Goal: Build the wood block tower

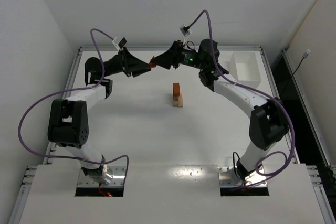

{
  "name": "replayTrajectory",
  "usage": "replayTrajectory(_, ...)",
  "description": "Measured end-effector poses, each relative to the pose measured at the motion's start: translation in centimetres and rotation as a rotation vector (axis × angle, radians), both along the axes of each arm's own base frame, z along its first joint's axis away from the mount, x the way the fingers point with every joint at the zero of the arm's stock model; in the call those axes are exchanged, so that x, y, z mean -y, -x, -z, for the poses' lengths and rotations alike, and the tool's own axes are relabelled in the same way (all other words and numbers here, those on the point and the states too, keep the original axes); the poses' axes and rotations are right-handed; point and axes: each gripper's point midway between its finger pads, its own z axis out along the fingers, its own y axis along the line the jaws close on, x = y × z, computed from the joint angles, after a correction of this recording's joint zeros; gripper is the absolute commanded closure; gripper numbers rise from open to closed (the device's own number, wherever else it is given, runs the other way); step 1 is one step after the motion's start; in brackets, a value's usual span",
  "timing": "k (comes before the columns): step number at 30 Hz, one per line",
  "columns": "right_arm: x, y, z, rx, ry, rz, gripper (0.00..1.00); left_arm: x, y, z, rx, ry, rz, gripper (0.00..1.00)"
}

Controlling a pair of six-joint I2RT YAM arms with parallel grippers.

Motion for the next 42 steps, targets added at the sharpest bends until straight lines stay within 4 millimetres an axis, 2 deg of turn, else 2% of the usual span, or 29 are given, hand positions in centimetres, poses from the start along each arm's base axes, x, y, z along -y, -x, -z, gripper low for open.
replayTrajectory(4, -0.4, 0.3, -0.9, 0.021, -0.015, -0.009, 0.45, 0.1, 0.1, 0.0, -0.001, 0.0, 0.006, 1.0)
replayTrajectory(8, -0.4, 0.3, -0.9, 0.021, -0.015, -0.008, 0.53, 0.2, 0.3, -0.1, 0.016, -0.001, 0.011, 1.0)
replayTrajectory(16, -0.4, 0.4, -0.4, 0.011, -0.011, -0.012, 0.53, 0.2, 0.5, -0.1, 0.022, -0.007, 0.019, 1.0)
replayTrajectory(17, -0.4, 0.5, -0.3, 0.008, -0.01, -0.014, 0.52, 0.2, 0.5, -0.1, 0.022, -0.007, 0.019, 1.0)
replayTrajectory(18, -0.5, 0.5, -0.1, 0.003, -0.008, -0.016, 0.44, 0.2, 0.5, -0.1, 0.022, -0.007, 0.019, 1.0)
replayTrajectory(19, -0.5, 0.7, 0.1, -0.004, -0.006, -0.021, 0.42, 0.2, 0.4, -0.1, 0.02, -0.006, 0.018, 1.0)
replayTrajectory(23, -0.8, 1.0, 0.5, -0.027, 0.002, -0.031, 0.39, 0.2, 0.4, -0.1, 0.017, -0.004, 0.015, 1.0)
replayTrajectory(26, -0.9, 1.2, 0.6, -0.035, 0.004, -0.035, 0.48, 0.2, 0.3, -0.1, 0.017, -0.003, 0.013, 1.0)
replayTrajectory(29, -0.9, 1.2, 0.6, -0.036, 0.004, -0.035, 0.68, 0.2, 0.3, -0.1, 0.019, -0.004, 0.013, 1.0)
replayTrajectory(30, -0.8, 1.0, 0.6, -0.038, 0.005, -0.029, 0.86, 0.2, 0.3, -0.2, 0.023, -0.003, 0.012, 1.0)
replayTrajectory(32, -0.7, 0.9, 0.7, -0.052, 0.004, -0.024, 0.99, 0.1, 0.3, -0.3, 0.034, -0.002, 0.008, 1.0)
replayTrajectory(39, -0.7, 0.9, 0.7, -0.059, 0.003, -0.025, 1.0, 0.1, 0.3, -0.2, 0.036, -0.003, 0.006, 1.0)
replayTrajectory(40, -0.7, 0.9, 0.7, -0.058, 0.004, -0.025, 1.0, 0.1, 0.2, -0.1, 0.039, -0.006, 0.004, 0.96)
replayTrajectory(41, -0.7, 0.9, 0.8, -0.059, 0.005, -0.023, 1.0, 0.1, 0.1, 0.0, 0.044, -0.012, 0.0, 0.67)
replayTrajectory(42, -0.6, 0.8, 0.9, -0.062, 0.008, -0.018, 1.0, 0.2, -0.1, 0.2, 0.043, -0.02, -0.003, 0.53)
